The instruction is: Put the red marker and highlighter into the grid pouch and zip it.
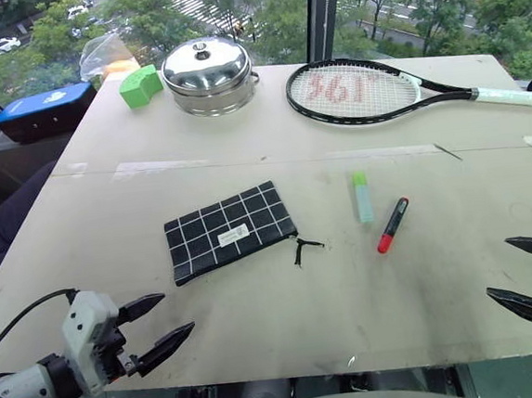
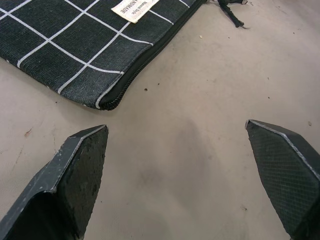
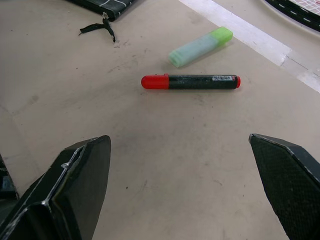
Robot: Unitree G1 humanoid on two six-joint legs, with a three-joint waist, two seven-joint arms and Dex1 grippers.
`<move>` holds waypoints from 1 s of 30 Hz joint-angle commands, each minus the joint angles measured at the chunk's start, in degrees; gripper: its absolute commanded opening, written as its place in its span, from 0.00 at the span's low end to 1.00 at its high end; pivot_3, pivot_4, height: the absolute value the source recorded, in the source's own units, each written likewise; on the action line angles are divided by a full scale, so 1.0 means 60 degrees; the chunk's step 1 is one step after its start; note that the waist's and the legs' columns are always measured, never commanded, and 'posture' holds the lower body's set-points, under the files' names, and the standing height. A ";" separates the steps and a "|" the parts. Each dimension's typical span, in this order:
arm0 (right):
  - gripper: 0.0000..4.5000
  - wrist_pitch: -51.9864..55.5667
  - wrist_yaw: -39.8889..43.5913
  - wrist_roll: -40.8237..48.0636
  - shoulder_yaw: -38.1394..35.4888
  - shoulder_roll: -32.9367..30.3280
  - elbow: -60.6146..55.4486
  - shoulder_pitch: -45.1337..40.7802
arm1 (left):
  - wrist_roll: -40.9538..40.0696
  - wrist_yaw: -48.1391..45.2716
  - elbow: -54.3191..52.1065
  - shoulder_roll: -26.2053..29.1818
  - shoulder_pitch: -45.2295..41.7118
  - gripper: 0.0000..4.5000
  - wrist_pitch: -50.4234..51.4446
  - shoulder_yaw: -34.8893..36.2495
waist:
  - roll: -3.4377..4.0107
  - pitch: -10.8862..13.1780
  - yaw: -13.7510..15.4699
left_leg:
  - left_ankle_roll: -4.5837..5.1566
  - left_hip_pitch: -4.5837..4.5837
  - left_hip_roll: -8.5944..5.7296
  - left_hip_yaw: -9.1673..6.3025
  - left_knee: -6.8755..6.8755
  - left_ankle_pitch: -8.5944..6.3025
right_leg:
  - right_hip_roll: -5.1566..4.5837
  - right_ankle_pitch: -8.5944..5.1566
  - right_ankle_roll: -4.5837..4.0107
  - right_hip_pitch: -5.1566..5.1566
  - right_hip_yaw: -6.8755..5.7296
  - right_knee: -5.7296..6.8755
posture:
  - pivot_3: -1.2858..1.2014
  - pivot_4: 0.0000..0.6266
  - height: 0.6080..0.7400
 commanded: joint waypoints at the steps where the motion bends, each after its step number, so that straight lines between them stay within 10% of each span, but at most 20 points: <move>1: 1.00 -0.0306 0.0119 0.0297 -0.0062 -0.0051 -0.0034 -0.0265 | -0.0144 0.0359 -0.0038 -0.0133 -0.0441 0.99 -0.0198 0.0259 | 0.0000 0.0000 0.0000 | 0.0000 0.0000 0.0000 0.0001 0.0000 0.0000 | 0.0000 0.0000 0.0000 0.0000 0.0000 0.0000 | 0.52 0.24 1.00; 6: 1.00 0.0088 0.0169 0.1507 0.0720 -0.0063 -0.0760 -0.1085 | 0.0667 0.1658 0.0535 -0.0317 -0.1896 0.99 -0.0840 0.0340 | 0.0000 -0.0003 0.0008 | 0.0003 0.0006 -0.0001 -0.0002 0.0007 0.0000 | 0.0001 0.0003 -0.0003 0.0003 0.0003 0.0010 | 0.52 0.24 1.00; 19: 1.00 0.0625 -0.0106 0.2023 0.1904 -0.0472 -0.2034 -0.1482 | 0.6151 0.1767 0.7259 0.1600 -0.3740 0.99 -1.1551 -0.1625 | 0.0000 -0.0027 0.0102 | 0.0049 -0.0017 0.0002 0.0014 -0.0013 -0.0001 | -0.0011 0.0021 -0.0037 0.0003 -0.0018 -0.0062 | 0.52 0.24 1.00; 30: 1.00 0.0672 -0.0694 0.2048 0.1936 -0.0409 -0.2384 -0.1432 | 0.7106 0.2745 0.9346 0.1358 -0.6734 0.99 -1.2871 -0.4220 | 0.0184 -0.0137 0.0282 | 0.0080 0.0005 -0.0017 0.0027 -0.0004 -0.0003 | -0.0035 0.0028 -0.0025 0.0035 -0.0074 -0.0053 | 0.52 0.24 1.00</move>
